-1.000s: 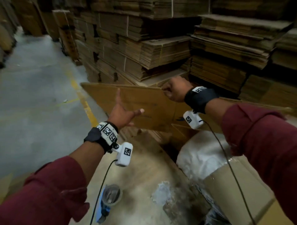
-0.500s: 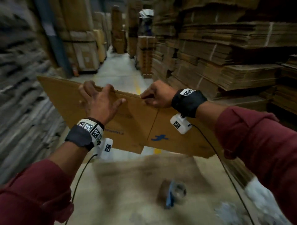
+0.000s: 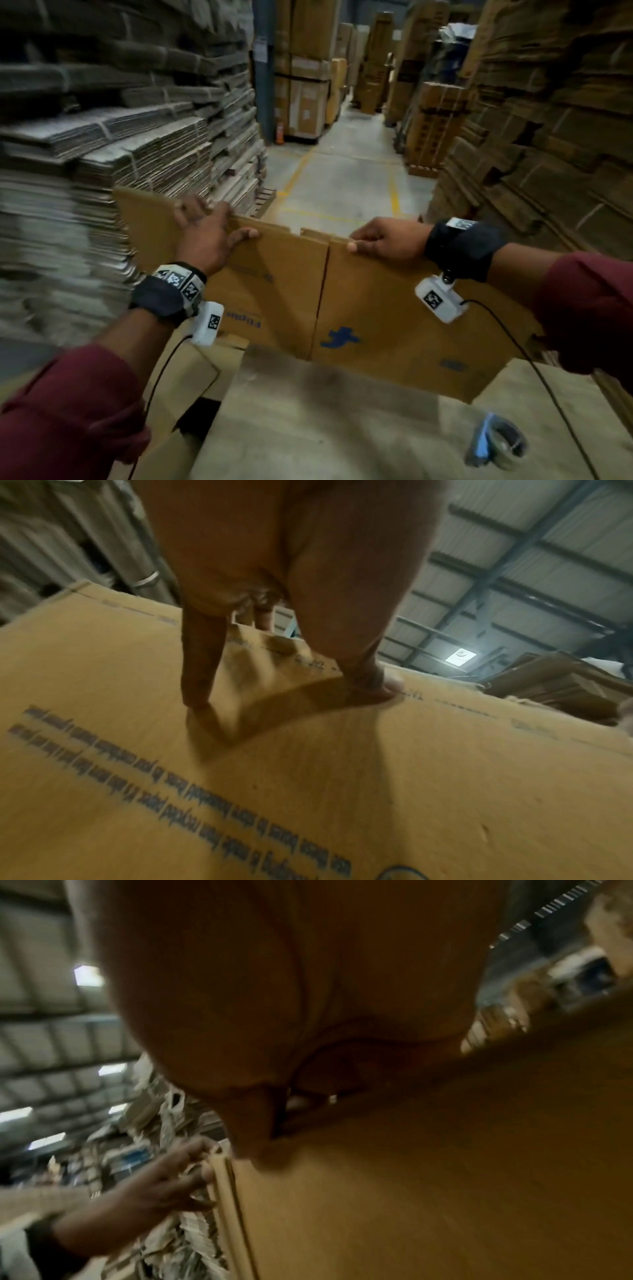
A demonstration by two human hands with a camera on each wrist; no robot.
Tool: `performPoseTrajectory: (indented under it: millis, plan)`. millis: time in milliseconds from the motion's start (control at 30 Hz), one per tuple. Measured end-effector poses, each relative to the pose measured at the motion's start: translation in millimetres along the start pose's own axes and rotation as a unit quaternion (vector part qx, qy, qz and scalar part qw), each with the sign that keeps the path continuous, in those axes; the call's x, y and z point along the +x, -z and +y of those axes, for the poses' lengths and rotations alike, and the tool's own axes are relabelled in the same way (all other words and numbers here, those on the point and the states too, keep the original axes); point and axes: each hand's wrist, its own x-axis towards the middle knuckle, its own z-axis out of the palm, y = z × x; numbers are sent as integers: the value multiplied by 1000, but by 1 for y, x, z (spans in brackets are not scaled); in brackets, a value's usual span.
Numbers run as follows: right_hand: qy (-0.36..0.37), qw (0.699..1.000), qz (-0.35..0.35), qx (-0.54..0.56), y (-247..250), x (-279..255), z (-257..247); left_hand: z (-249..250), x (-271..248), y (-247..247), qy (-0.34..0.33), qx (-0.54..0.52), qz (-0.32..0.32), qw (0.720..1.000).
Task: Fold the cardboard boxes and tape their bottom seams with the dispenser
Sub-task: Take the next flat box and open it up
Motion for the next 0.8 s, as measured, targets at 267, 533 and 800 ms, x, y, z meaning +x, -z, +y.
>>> performPoseTrajectory:
  millis: [267,533,800]
  plan:
    - [-82,989,-19,125,-13,14,-45,-14,-1,-15,86,-116,-43,989]
    - [-112,980,-54,156,-93,3,-34,-5,-48,-76,243,-349,-69,902]
    - [-153,968,38,194,-87,12,3,-7,-41,-68,178,-347,-42,920]
